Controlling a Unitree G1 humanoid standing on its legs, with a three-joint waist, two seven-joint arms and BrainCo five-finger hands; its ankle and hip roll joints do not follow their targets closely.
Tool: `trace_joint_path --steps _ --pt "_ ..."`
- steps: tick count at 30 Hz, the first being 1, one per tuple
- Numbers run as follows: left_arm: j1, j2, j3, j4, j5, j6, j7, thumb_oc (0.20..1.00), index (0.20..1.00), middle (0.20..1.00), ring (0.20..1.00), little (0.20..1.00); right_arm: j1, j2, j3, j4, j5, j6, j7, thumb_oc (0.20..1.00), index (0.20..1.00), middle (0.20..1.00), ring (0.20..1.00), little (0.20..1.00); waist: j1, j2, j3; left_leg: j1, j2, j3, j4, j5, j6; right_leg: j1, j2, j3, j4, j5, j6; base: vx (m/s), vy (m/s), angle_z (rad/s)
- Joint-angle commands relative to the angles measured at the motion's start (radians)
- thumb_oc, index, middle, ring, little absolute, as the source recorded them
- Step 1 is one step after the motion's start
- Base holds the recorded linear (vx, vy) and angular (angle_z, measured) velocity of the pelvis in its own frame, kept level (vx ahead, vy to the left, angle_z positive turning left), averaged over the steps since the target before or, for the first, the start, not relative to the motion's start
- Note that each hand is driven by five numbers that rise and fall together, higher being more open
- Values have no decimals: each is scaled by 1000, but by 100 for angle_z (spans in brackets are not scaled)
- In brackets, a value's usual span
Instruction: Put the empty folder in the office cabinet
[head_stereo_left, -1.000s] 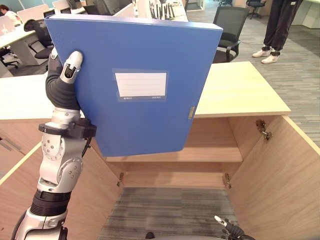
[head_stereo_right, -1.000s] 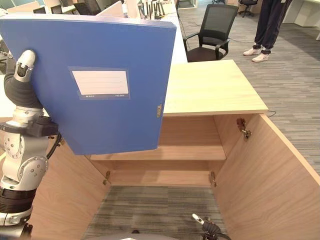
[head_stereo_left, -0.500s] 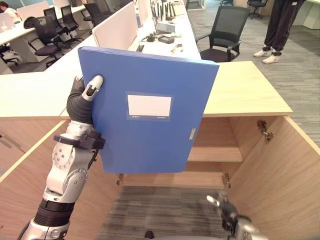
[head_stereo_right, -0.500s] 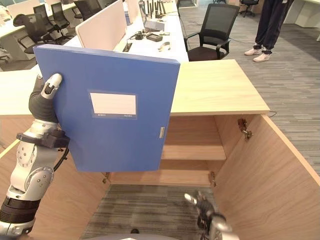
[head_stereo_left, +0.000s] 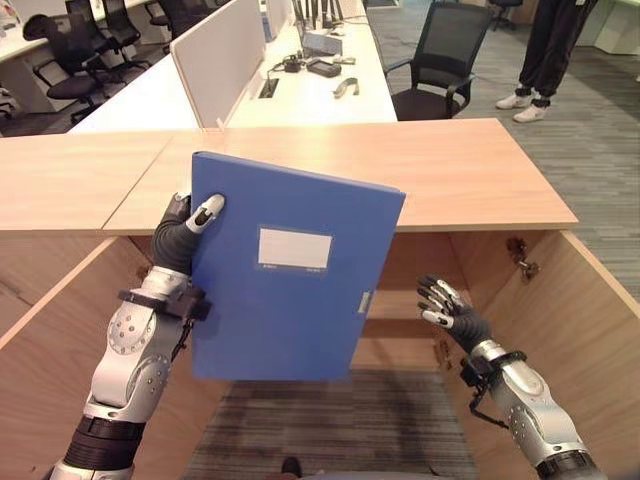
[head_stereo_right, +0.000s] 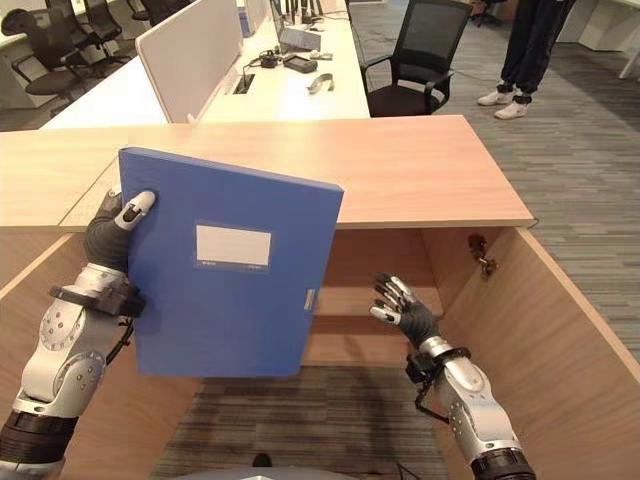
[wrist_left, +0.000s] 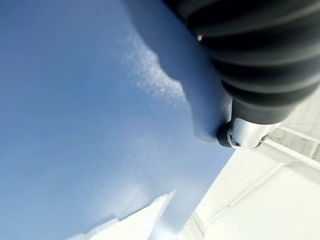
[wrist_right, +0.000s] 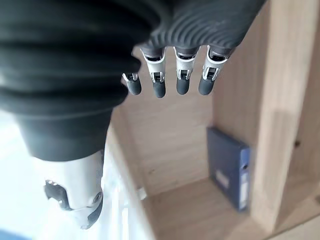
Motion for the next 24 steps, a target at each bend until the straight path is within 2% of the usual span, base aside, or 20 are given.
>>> trace_joint_path --steps 1,12,24 --pt "-83 -17 68 22 17 -52 -15 200 200 200 200 200 -93 -24 18 -94 85 -20 57 1000 1000 1000 1000 1000 12 -21 9 76 48 32 12 -99 -41 -12 -19 -16 17 -36 39 0 0 0" --pt "-126 -43 57 33 47 -65 -10 200 200 200 200 200 -123 12 90 -162 114 1 107 1000 1000 1000 1000 1000 11 -28 7 75 50 36 12 -100 -40 -13 -19 -12 18 -38 39 0 0 0" --pt "-201 -65 -14 88 151 -66 4 200 200 200 200 200 -185 88 195 -203 117 3 109 1000 1000 1000 1000 1000 6 -35 4 72 53 41 12 -98 -41 -22 -20 -5 17 -33 37 -3 0 -2"
